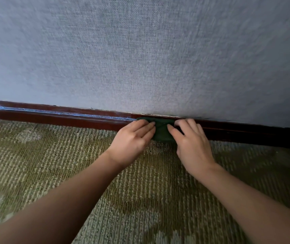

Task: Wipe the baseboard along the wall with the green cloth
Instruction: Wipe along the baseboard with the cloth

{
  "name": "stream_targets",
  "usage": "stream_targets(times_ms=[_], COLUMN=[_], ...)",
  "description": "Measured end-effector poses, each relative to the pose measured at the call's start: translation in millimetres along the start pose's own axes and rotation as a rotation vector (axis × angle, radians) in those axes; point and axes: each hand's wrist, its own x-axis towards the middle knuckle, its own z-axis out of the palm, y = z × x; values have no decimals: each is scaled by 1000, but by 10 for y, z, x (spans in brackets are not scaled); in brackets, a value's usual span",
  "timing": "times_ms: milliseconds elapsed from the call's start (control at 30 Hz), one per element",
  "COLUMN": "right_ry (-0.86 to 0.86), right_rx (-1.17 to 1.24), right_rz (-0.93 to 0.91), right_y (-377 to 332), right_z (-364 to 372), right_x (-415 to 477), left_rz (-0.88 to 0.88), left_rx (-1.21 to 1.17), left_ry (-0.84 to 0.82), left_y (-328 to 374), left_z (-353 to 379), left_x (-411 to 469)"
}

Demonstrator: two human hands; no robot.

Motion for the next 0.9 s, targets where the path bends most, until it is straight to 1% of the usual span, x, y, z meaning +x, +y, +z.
stream_targets(times_ms=[167, 267, 333, 400, 533, 667, 767, 900], right_ry=[42, 59, 65, 66, 44, 7, 2, 4], right_rx=[-24, -3, 33, 55, 78, 73, 48, 34], right_rz=[-74, 8, 88, 128, 81, 72, 30, 60], right_y=[126, 97, 22, -45, -144, -154, -80, -47], right_z=[-27, 9, 41, 65, 107, 60, 5, 0], right_x=[-39, -53, -43, -25, 37, 75, 23, -11], left_rz=[-35, -6, 27, 33, -60, -122, -100, -45], left_rx=[13, 15, 21, 22, -30, -49, -13, 4], left_ry=[3, 2, -20, -46, -77, -63, -48, -31], left_y=[139, 141, 112, 69, -31, -11, 61, 82], left_z=[36, 31, 3, -31, -86, -86, -58, -50], left_x=[73, 112, 124, 113, 7, -25, -9, 58])
